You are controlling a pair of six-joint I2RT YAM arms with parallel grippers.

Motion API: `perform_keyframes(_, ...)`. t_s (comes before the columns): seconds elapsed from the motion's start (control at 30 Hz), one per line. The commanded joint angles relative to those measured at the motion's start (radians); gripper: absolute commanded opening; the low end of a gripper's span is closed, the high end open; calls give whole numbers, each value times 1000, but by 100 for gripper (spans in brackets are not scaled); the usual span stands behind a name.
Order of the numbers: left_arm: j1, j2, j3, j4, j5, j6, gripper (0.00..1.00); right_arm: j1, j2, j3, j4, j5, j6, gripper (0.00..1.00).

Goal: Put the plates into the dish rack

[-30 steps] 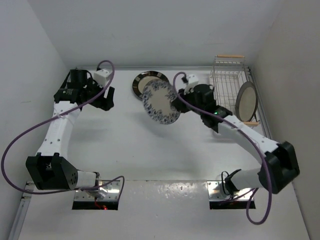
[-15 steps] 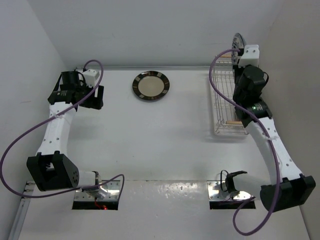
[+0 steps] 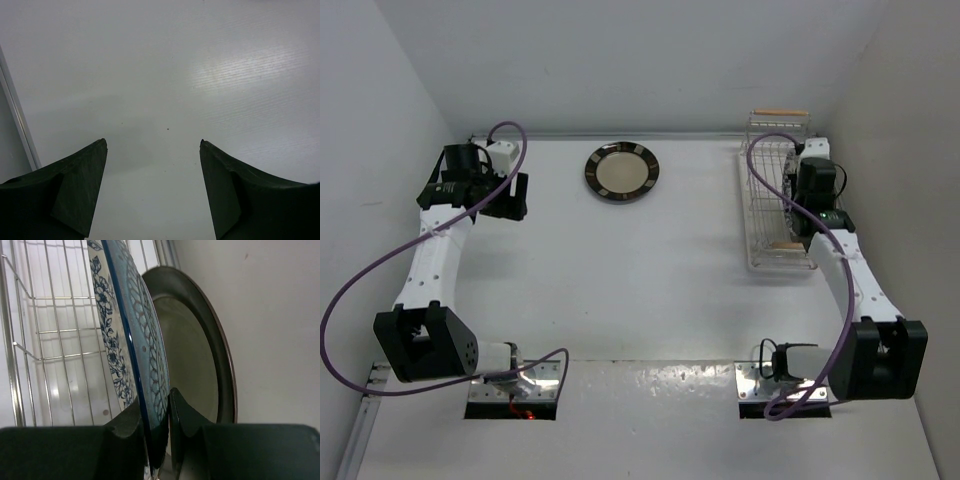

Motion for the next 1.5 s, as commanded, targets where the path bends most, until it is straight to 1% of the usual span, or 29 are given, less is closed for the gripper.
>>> perform_keyframes(0.0,7,-9,-4,28,8,-12,79,-45,-25,32,149,-47,128,0)
perform_keyframes(0.07,7,-9,-4,28,8,-12,79,-61,-22,34,127,-76,167,0)
perform_keyframes(0.23,7,1,-4,28,8,-12,79,-67,-19,54,92,-88,196,0)
perform_keyframes(0.63,7,10,-4,28,8,-12,79,-65,-45,20,92,-114,158,0)
perform_keyframes(0.93,7,28,-4,28,8,-12,79,-68,-87,106,89,-120,126,0)
perform_keyframes(1.43,7,28,-4,28,8,-3,79,-70,-30,86,11,-142,130,0)
perform_keyframes(1.47,7,28,-4,28,8,-3,79,-68,-30,74,11,-162,130,0)
